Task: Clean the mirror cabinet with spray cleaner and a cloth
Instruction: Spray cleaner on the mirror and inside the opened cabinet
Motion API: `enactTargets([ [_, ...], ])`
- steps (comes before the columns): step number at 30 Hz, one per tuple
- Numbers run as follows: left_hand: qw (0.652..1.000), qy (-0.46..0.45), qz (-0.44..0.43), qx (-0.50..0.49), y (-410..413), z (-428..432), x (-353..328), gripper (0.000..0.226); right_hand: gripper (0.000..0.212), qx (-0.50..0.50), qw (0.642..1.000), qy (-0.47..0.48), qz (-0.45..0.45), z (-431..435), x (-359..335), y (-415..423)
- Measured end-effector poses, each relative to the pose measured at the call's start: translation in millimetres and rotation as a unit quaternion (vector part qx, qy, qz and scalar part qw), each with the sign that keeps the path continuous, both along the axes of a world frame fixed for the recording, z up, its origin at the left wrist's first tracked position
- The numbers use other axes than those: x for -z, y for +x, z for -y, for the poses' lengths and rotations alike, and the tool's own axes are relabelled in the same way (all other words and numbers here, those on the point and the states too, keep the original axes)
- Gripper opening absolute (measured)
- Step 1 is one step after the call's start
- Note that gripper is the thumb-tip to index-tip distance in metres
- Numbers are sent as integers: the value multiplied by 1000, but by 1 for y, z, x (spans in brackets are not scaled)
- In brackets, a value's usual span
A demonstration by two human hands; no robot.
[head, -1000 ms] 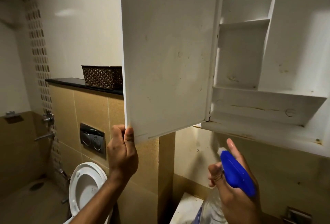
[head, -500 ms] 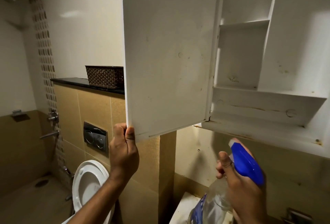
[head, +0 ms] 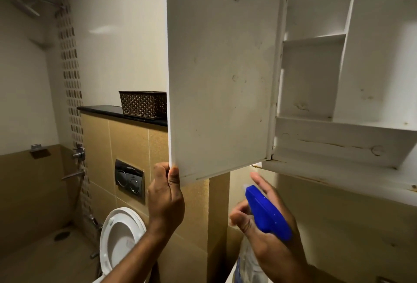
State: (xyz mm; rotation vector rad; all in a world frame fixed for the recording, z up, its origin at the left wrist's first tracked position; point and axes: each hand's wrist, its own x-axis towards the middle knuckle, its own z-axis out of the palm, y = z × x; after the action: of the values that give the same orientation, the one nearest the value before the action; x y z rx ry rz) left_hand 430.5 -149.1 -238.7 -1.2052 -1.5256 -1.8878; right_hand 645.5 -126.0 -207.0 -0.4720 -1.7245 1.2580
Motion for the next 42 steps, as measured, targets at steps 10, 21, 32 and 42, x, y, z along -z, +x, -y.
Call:
enactTargets([
  [10, 999, -24, 20, 10, 1, 0, -1, 31, 84, -24, 999, 24, -36, 0, -19, -8],
  [21, 999, -4, -35, 4, 0, 0, -59, 31, 51, 118, 983, 5, -143, -33, -17, 19],
  [32, 997, 43, -20, -66, -7, -14, -84, 45, 70, 123, 985, 13, -120, -50, -13, 24],
  [42, 997, 13, -25, -75, -5, -11, -84, 53, 88, -23, 993, 51, -103, -26, -40, -7],
])
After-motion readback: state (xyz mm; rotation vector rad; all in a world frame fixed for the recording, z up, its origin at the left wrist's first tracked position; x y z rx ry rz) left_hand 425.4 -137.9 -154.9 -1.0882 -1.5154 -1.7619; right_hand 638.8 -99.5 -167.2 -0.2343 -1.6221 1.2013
